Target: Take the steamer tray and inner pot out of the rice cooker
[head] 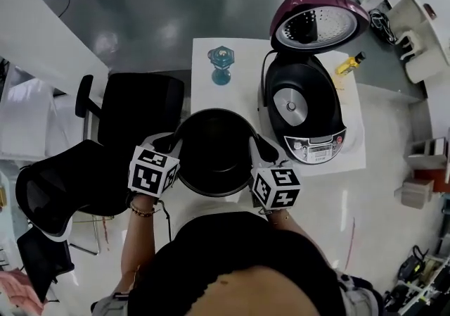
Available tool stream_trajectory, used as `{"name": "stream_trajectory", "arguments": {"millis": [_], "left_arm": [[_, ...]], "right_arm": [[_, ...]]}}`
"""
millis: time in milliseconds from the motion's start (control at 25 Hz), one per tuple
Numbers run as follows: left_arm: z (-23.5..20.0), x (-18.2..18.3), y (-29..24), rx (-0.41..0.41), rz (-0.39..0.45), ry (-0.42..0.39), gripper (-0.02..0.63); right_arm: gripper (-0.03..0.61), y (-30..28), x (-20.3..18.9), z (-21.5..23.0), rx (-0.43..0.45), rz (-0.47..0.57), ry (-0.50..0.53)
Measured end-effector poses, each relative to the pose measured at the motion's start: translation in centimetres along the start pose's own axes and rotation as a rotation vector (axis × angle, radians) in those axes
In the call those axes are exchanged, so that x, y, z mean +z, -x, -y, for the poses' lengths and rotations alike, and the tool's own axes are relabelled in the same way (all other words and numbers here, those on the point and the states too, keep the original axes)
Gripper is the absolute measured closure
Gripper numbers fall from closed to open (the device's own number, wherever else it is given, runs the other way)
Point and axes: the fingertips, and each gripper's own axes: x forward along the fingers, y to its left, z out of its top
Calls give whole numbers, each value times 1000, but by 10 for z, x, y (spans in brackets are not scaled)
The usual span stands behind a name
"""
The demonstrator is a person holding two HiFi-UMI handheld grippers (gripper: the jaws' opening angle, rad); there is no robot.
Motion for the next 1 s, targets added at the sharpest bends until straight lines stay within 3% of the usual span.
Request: {"name": "stream_trajectory", "arguments": {"millis": [480,1000], "left_arm": [[-12,9,-68,-117,-98,-92,566],[-16,24,-99,-180,-91,-114,566]], "right_arm": [[548,-29,-42,32,-126,-107,-175],[548,-47,-53,51,-173,-114,-258]]}}
